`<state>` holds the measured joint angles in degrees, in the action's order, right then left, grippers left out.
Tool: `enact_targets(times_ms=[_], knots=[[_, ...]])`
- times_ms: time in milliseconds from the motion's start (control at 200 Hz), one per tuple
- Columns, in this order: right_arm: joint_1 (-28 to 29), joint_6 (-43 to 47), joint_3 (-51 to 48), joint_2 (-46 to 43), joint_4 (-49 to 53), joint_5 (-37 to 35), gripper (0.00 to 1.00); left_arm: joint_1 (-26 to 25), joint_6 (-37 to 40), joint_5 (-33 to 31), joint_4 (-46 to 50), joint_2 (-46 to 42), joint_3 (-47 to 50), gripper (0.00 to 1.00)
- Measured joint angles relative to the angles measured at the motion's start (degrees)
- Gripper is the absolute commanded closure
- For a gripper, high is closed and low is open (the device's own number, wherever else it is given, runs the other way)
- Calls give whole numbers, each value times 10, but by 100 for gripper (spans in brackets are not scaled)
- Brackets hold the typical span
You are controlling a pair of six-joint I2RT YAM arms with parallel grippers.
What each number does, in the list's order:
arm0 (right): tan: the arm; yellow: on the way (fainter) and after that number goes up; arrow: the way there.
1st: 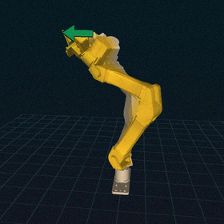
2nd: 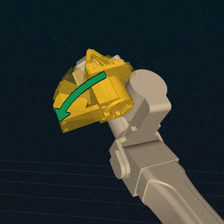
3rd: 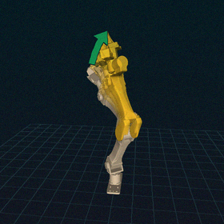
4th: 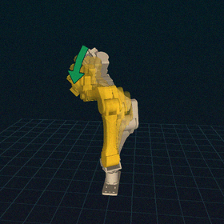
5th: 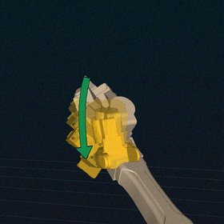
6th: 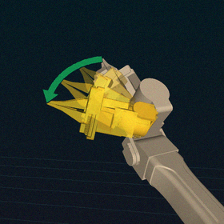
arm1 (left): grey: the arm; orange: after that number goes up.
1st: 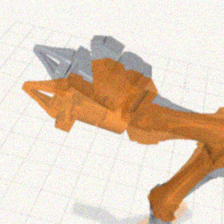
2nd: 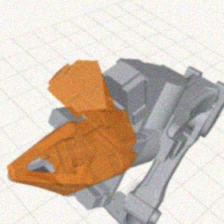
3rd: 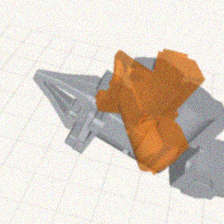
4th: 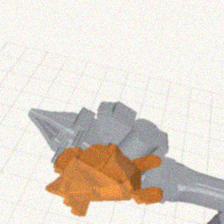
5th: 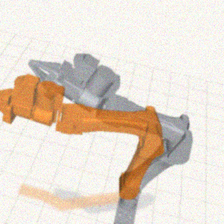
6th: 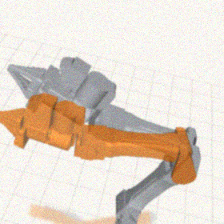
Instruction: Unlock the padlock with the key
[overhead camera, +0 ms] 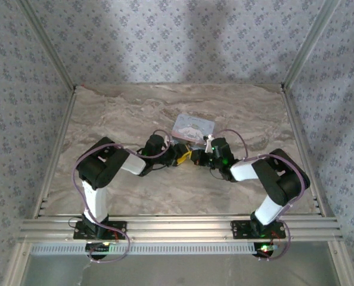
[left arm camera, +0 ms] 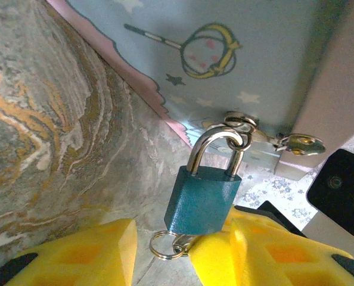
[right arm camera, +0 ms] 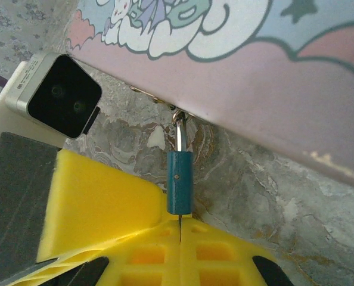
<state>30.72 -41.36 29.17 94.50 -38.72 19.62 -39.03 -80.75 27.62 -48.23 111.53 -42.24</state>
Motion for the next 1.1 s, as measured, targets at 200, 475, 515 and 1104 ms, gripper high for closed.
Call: enact_targets(times_ms=[200, 475, 515, 1104], knots=[[0, -4, 0, 2, -2, 2, 100, 0, -10, -1, -15, 4, 0, 65], [-2, -12, 0, 2, -3, 3, 100, -2, -16, -7, -21, 6, -1, 76], [-4, -13, 0, 2, -3, 3, 100, -2, -16, -7, -22, 7, -1, 78], [-9, -20, 0, 2, -5, 3, 100, -2, -18, -17, -26, 8, -1, 75]])
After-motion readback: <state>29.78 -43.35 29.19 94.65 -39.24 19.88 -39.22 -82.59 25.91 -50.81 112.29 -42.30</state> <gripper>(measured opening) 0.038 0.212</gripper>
